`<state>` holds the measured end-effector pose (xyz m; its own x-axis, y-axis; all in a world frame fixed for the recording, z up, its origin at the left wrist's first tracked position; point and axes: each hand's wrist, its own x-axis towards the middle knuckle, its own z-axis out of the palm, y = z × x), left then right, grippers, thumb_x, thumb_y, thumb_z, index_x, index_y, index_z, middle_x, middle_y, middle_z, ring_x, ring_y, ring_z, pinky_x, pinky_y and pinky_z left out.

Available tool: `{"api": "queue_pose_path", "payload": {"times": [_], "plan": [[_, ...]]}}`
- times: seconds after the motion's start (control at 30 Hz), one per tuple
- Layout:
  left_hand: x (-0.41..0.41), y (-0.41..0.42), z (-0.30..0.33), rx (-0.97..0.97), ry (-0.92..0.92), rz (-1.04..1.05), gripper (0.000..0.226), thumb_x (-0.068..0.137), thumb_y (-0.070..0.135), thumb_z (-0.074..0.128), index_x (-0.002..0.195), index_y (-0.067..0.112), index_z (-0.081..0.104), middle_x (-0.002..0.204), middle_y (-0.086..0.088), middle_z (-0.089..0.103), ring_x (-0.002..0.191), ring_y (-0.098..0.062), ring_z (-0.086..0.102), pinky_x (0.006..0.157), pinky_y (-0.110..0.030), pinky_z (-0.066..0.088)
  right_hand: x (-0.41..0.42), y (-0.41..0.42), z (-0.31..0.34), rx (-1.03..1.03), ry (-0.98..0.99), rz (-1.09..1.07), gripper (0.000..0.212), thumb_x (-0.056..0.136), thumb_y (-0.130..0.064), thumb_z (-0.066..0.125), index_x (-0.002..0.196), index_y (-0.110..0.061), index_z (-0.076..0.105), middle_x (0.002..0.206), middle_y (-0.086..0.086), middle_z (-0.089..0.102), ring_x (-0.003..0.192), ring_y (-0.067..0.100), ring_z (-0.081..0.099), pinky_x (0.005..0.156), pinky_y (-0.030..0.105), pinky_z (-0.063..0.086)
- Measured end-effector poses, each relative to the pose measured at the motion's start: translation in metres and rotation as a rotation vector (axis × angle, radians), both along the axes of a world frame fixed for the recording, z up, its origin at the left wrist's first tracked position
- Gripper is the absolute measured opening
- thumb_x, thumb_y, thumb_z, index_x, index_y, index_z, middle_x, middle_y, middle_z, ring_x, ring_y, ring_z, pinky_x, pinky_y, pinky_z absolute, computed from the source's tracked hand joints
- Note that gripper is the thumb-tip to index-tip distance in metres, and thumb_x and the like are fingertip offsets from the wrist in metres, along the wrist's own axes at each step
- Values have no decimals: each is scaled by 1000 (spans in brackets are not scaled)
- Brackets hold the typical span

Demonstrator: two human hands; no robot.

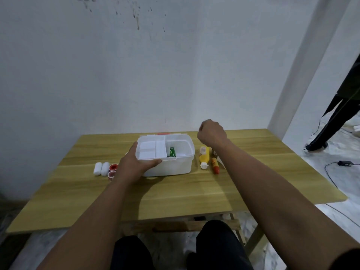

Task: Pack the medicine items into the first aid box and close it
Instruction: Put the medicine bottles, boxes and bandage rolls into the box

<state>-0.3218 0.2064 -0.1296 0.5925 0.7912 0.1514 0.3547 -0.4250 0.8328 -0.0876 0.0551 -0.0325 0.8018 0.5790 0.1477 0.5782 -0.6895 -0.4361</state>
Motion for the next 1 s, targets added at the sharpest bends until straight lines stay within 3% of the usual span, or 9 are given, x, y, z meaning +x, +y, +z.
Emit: {"api": "queue_pose_path", "payload": {"times": [0.13,0.2,0.3,0.4,0.53,0.73,0.8,0.9,1.0], "plan": [[-2,3,0,-10,24,11,124,51,80,83,158,38,37,148,8,57,133,-22,54,104,-48,52,-1,-11,-22,-290,0,17,12,84,-12,62,81,-16,51,89,5,63,83,26,65,66,33,52],[-2,1,1,-4,5,-11,115,55,75,85,154,39,41,144,11,59,130,-20,55,102,-45,53,-7,-12,-31,-361,-15,29,11,83,-16,64,81,-16,53,88,3,65,80,24,65,64,32,50],[-2,-2,4,8,-15,-22,107,59,69,87,152,40,43,141,12,61,127,-19,56,99,-41,53,-14,-7,-39,-462,18,43,12,81,-15,69,91,-14,63,91,3,69,83,24,67,77,35,57],[-2,-2,4,6,-11,-18,108,57,72,86,152,40,44,140,12,61,126,-18,56,98,-41,53,-20,-5,-45,-514,-13,39,18,81,-11,72,85,-15,55,81,1,59,73,21,57,66,34,46],[-3,0,4,-13,21,0,117,53,78,84,154,41,40,145,12,58,131,-20,55,102,-46,53,-16,-3,-39,-425,-52,35,18,90,-14,60,78,-16,48,81,1,56,82,25,58,72,34,46],[-3,-2,5,-17,16,-15,112,57,73,86,154,42,39,144,12,58,129,-20,55,97,-42,54,0,0,9,-281,-62,45,44,80,-34,86,75,-15,47,81,3,57,82,28,62,70,34,51],[-3,-1,5,-24,30,-6,118,55,77,85,156,42,36,147,10,56,131,-21,54,99,-43,54,2,1,29,-222,-67,44,43,75,-29,90,74,-13,50,80,6,62,77,31,69,70,36,58],[-4,-1,5,-28,27,-12,116,56,76,85,156,42,37,147,10,56,131,-21,54,98,-43,55,2,9,55,-128,-89,56,20,78,-6,79,76,-6,60,82,13,68,62,33,75,65,42,66],[-4,-3,6,-24,8,-17,109,58,73,86,152,45,40,143,13,57,129,-19,54,96,-43,55,-2,18,73,-58,-121,83,14,82,1,72,94,-3,68,91,16,67,61,34,74,62,46,66]]}}
